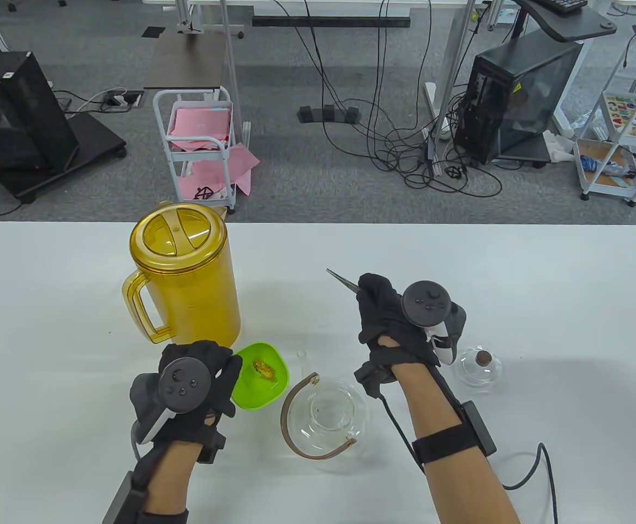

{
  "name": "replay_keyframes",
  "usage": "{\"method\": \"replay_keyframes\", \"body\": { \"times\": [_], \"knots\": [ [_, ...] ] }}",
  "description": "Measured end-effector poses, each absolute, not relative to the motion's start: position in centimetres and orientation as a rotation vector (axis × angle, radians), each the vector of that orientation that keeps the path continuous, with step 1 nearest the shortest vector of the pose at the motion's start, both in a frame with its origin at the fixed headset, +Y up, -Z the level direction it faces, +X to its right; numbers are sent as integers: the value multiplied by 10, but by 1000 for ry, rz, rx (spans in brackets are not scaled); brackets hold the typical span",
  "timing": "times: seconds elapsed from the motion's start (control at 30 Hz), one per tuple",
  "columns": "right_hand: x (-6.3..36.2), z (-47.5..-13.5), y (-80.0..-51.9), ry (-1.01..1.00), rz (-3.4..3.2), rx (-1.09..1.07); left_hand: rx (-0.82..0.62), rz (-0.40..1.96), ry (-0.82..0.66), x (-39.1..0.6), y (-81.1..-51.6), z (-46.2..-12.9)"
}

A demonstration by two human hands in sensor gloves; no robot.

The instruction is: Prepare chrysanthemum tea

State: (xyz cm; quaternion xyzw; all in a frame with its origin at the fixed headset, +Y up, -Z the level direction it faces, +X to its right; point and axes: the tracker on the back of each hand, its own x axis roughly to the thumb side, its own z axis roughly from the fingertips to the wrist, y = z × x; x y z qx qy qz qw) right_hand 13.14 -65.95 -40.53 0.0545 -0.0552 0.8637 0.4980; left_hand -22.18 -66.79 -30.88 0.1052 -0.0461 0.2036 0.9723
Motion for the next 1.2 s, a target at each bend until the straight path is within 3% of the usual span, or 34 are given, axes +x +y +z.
{"method": "replay_keyframes", "body": {
  "times": [0.3,0.6,0.9,1.2],
  "knots": [
    [142,-356,-655,-159,1896,229,211,405,-123,-211,-667,-306],
    [107,-308,-650,-193,2221,502,207,389,-142,-202,-666,-304],
    [66,-281,-645,-423,2666,595,217,334,-187,-184,-664,-298],
    [53,-278,-650,-374,2745,589,246,332,-198,-181,-662,-295]
  ]
}}
